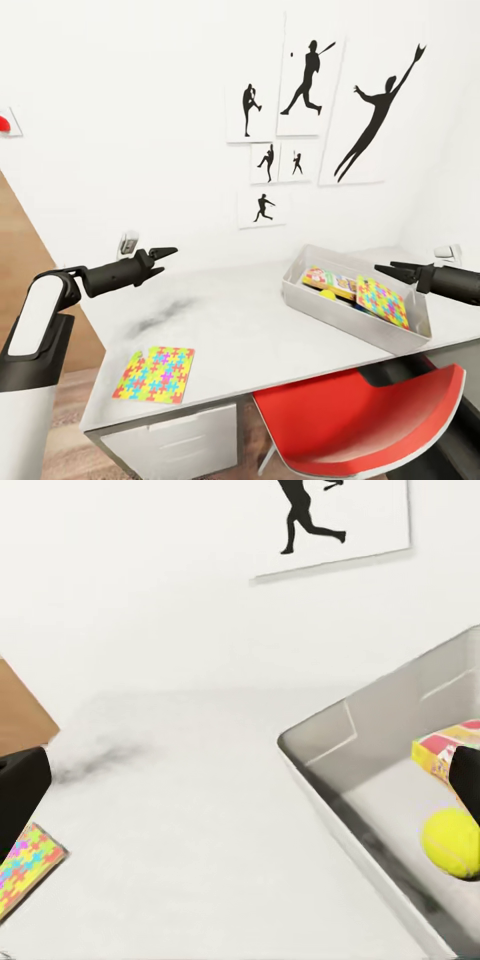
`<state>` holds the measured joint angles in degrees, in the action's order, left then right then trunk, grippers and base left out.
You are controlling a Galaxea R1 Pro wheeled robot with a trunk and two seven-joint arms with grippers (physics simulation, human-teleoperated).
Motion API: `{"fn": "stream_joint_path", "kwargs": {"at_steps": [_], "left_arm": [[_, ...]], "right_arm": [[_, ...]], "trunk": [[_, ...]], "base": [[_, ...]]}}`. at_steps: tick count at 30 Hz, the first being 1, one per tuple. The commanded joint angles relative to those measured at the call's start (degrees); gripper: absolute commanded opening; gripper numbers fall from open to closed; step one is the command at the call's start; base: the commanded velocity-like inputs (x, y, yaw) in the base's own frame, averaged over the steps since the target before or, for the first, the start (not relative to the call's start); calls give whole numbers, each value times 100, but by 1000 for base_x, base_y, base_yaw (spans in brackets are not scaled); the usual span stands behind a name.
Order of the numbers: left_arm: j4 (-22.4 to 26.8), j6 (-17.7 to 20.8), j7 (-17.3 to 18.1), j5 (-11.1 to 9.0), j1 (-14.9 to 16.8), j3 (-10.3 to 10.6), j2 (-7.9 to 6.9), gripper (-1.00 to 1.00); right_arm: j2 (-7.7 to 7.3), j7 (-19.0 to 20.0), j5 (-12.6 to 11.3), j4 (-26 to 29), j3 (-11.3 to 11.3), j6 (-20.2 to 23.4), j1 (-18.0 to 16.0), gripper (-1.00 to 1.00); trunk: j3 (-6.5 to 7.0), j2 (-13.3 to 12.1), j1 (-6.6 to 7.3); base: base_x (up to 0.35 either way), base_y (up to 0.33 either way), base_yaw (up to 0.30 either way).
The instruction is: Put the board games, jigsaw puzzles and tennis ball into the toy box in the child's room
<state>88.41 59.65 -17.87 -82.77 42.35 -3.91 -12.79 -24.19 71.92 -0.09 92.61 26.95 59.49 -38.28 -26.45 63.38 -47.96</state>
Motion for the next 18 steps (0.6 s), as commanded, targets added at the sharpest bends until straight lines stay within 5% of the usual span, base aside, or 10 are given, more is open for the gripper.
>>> {"fn": "stream_joint_path", "kwargs": {"at_steps": [1,6,14,15,17,18], "left_arm": [[1,16,-60,-61,-17,-9,0,100],[1,12,-59,-57,-166,-39,-16,100],[-17,20,-40,-49,-389,-40,-205,100],[-48,10,-29,-42,-603,-44,-253,100],[-67,6,-23,-40,-740,-50,-283,100],[-107,4,-10,-45,-837,-87,-405,100]], "right_arm": [[-1,18,0,2,-19,51,-4,100],[20,3,21,2,-274,51,-6,100],[518,-111,83,-2,-885,51,-42,100],[809,-416,260,-5,-1118,51,-49,100],[1076,-765,412,-6,-1288,51,-65,100],[1391,-1211,553,-6,-1408,51,-81,100]], "trunk": [[-6,4,0],[-6,4,0],[-6,4,0],[-6,4,0],[-7,4,0],[-8,4,0]], "base": [[0,0,298],[-18,76,298],[-131,262,298],[-147,285,298],[-146,286,298],[-140,288,297]]}}
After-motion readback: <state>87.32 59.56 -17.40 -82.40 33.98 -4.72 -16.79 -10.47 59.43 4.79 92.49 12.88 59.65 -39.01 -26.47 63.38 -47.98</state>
